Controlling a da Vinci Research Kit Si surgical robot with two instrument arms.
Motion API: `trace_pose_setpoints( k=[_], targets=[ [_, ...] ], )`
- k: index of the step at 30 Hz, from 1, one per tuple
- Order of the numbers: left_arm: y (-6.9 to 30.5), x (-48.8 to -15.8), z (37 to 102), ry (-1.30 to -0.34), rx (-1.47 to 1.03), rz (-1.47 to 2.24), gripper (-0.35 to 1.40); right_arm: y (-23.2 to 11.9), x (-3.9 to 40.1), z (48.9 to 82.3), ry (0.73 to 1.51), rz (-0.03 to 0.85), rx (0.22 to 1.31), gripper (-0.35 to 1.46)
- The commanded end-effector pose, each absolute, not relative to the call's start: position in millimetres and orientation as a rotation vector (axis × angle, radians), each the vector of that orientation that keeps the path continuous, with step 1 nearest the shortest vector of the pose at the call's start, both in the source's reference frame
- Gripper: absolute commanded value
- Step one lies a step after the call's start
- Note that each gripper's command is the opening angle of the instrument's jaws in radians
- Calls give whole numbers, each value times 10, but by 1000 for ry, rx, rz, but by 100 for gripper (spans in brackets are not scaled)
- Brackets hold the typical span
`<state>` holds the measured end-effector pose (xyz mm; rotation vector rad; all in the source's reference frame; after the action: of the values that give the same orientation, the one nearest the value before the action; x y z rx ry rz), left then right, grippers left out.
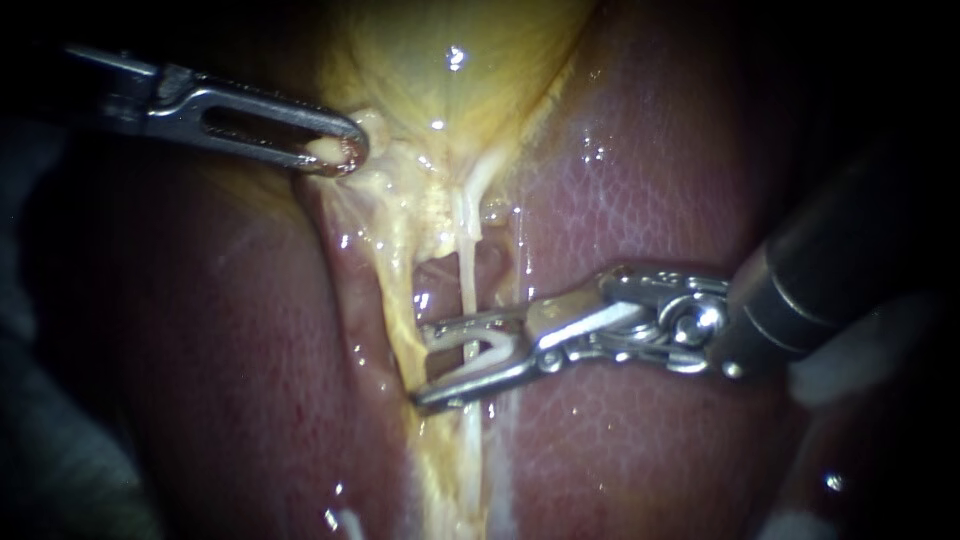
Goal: Clipping first clip left tube
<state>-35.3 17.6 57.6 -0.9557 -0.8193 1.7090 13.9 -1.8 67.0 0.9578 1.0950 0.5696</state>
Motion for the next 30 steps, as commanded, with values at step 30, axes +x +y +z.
trace_pose_setpoints(
  k=[30],
  targets=[
    [176, -353, 576, -819, -956, 1709, -35, -52, 214, 660, 1239, 571, 1029, 50]
  ],
)
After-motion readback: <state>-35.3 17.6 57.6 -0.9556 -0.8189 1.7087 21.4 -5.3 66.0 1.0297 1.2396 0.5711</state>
